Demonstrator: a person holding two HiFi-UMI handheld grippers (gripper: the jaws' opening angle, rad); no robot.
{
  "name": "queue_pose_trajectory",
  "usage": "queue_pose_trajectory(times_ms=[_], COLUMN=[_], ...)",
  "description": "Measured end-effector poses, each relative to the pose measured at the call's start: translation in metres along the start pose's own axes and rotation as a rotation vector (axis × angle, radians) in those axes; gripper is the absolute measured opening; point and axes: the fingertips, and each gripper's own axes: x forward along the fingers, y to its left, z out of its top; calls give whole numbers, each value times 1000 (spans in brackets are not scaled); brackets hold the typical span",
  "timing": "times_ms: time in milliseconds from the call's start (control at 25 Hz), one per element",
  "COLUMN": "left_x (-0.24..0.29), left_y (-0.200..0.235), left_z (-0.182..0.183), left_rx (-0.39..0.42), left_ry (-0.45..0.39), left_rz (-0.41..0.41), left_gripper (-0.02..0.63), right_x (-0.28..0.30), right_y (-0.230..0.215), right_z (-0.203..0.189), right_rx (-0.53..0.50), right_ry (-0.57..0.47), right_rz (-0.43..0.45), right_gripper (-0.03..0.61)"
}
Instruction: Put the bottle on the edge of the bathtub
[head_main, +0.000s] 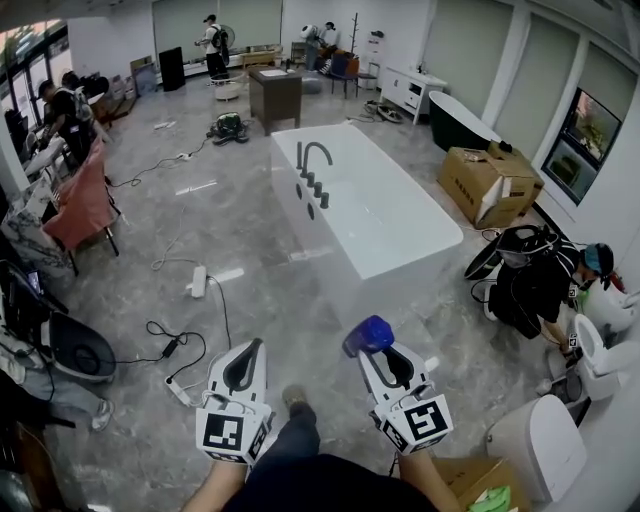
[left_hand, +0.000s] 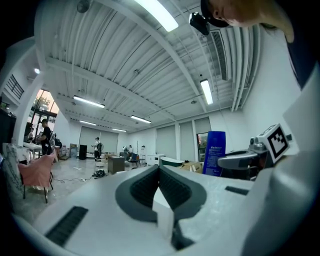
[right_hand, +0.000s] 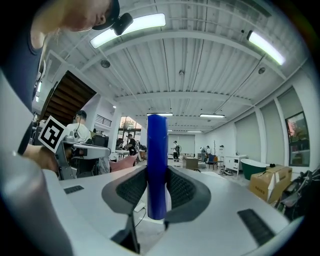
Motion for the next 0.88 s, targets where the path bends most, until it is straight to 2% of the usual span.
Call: queue_pose_trajectory(times_ms=[280,440,560,760,880], left_x=[99,156,192,231,251], left_y=[52,79,95,120,128], left_z=[0,11,13,4,-3], left_rx=[7,2,32,-8,4], left_ry=[-35,-42,-45,1,21], left_rz=[39,31,17,42,39], left_gripper=[2,2,2,2,2], right_x=[92,151,190,244,267], right_y=[-53,-81,-99,-119,-133], right_z=[-6,-1,2,5,6], right_rx=[-9,-7,-8,-6,5], right_ry=[2,-10,-26,-41,-61], right_rz=[16,32,42,77,80], right_gripper=[133,133,133,133,133])
